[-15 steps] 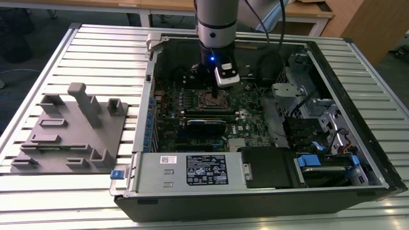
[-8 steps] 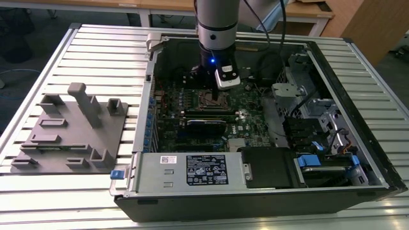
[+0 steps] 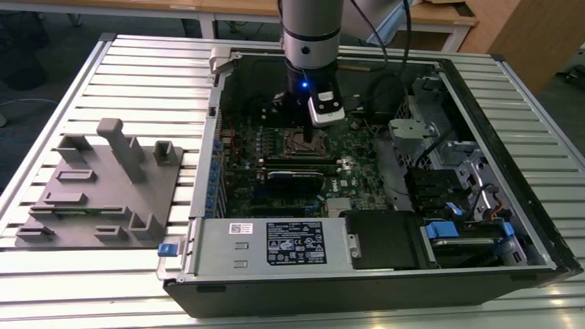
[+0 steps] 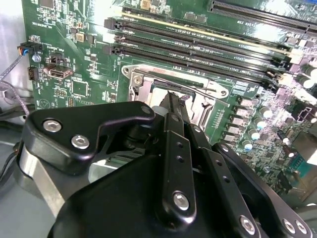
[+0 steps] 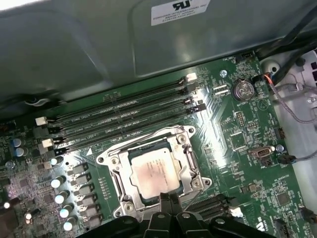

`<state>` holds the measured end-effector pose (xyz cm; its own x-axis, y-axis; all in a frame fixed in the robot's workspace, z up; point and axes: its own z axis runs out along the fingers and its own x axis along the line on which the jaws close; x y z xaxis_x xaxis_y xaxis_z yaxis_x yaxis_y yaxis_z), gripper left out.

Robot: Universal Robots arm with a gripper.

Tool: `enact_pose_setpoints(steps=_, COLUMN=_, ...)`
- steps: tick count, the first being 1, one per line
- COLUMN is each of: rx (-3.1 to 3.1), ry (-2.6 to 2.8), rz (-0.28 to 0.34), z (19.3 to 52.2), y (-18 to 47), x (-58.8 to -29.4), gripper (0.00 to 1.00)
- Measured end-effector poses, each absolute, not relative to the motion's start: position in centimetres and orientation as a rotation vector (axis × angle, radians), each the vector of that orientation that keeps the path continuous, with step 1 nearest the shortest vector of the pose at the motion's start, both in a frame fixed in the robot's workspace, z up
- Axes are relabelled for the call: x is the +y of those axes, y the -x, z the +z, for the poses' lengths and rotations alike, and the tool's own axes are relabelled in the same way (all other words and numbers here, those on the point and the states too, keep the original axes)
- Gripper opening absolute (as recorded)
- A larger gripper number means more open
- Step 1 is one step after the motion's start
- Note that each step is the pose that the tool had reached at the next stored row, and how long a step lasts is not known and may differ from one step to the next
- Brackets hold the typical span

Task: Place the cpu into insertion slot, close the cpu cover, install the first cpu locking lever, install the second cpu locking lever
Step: 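Install the first cpu locking lever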

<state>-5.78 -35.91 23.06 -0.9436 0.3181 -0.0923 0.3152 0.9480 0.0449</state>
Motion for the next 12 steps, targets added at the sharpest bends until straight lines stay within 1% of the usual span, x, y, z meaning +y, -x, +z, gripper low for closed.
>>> enact_pose_setpoints(steps=12, rx=3.006, ry=-0.483, rz=0.045, z=23.28, y=5.76, x=-36.75, gripper=0.10)
